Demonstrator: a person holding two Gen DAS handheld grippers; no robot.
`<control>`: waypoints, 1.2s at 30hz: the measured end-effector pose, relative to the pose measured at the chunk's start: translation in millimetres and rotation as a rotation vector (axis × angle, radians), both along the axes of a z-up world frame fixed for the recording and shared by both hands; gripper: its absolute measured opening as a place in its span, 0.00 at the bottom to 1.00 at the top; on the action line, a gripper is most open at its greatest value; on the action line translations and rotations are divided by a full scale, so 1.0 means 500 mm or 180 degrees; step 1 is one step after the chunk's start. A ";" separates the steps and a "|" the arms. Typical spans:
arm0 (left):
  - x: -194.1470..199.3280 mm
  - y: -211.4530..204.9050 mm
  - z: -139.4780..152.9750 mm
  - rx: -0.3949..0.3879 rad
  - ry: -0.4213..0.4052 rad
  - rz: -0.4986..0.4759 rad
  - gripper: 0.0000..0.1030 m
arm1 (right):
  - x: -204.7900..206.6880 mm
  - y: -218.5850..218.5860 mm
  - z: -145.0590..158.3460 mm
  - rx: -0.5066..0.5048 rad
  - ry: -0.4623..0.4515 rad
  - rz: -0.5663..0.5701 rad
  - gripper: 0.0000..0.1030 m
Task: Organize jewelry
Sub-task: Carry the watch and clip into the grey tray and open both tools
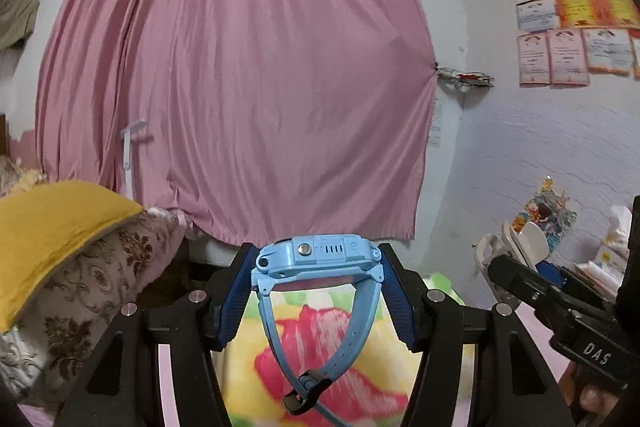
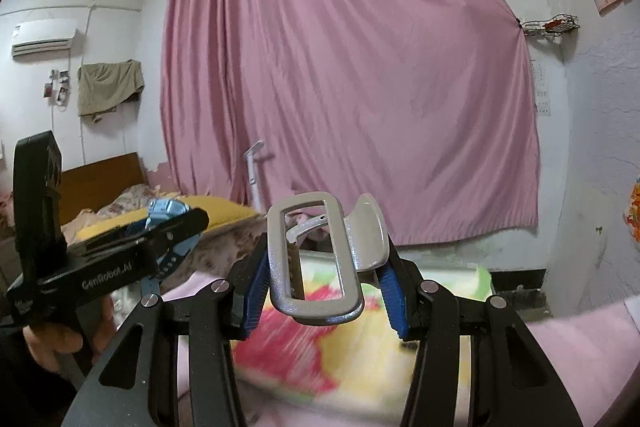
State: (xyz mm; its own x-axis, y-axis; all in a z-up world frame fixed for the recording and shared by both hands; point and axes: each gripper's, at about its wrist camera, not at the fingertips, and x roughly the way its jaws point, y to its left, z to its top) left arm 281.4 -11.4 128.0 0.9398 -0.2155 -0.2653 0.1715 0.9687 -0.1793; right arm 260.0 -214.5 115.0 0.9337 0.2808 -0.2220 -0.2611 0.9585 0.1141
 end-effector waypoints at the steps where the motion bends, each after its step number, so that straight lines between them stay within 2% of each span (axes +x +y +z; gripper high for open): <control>1: 0.034 -0.004 -0.002 0.0009 0.0106 -0.0009 0.56 | 0.032 -0.001 0.000 -0.0029 0.0040 -0.0032 0.44; 3: 0.077 -0.007 -0.012 -0.0004 0.0300 -0.0036 0.56 | 0.082 -0.001 -0.002 -0.0063 0.0192 -0.0060 0.44; 4: 0.109 -0.007 -0.021 -0.0041 0.0485 -0.0047 0.56 | 0.111 -0.002 -0.006 -0.0050 0.0307 -0.0038 0.44; 8: 0.189 -0.012 -0.067 -0.0082 0.1098 0.0008 0.56 | 0.233 -0.014 -0.051 0.0052 0.0943 -0.0097 0.44; 13: 0.252 -0.011 -0.132 -0.0085 0.1746 0.0031 0.56 | 0.322 -0.022 -0.121 0.0036 0.1633 -0.0130 0.44; 19: 0.276 -0.017 -0.183 0.0049 0.2263 0.0010 0.56 | 0.350 -0.036 -0.201 0.0055 0.2240 -0.0037 0.44; 22: 0.286 -0.018 -0.205 0.0088 0.2485 -0.0016 0.56 | 0.336 -0.038 -0.227 0.0002 0.2389 -0.0029 0.44; 26: 0.285 -0.024 -0.203 0.0140 0.2530 -0.0016 0.56 | 0.329 -0.031 -0.230 -0.0126 0.2432 -0.0029 0.44; 31: 0.273 -0.008 -0.195 -0.0077 0.2461 -0.0080 0.57 | 0.326 -0.034 -0.220 -0.0085 0.2403 -0.0051 0.47; 32: 0.267 -0.004 -0.191 -0.0120 0.2424 -0.0091 0.60 | 0.321 -0.035 -0.217 -0.0083 0.2375 -0.0065 0.52; 33: 0.257 -0.002 -0.184 -0.0143 0.2355 -0.0084 0.68 | 0.312 -0.037 -0.212 -0.0075 0.2329 -0.0068 0.59; 35: 0.238 0.004 -0.173 -0.0152 0.2199 -0.0022 0.77 | 0.292 -0.042 -0.198 -0.0120 0.2181 -0.0151 0.65; 36: 0.227 0.009 -0.168 -0.0158 0.2113 -0.0007 0.77 | 0.288 -0.046 -0.196 -0.0126 0.2126 -0.0178 0.65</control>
State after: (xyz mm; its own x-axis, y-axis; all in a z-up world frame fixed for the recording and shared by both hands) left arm 395.1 -7.1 44.0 0.5797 -0.2443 -0.7773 0.0113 0.9563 -0.2921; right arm 404.1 -237.5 16.8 0.6050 0.2158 -0.7664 -0.0965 0.9753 0.1985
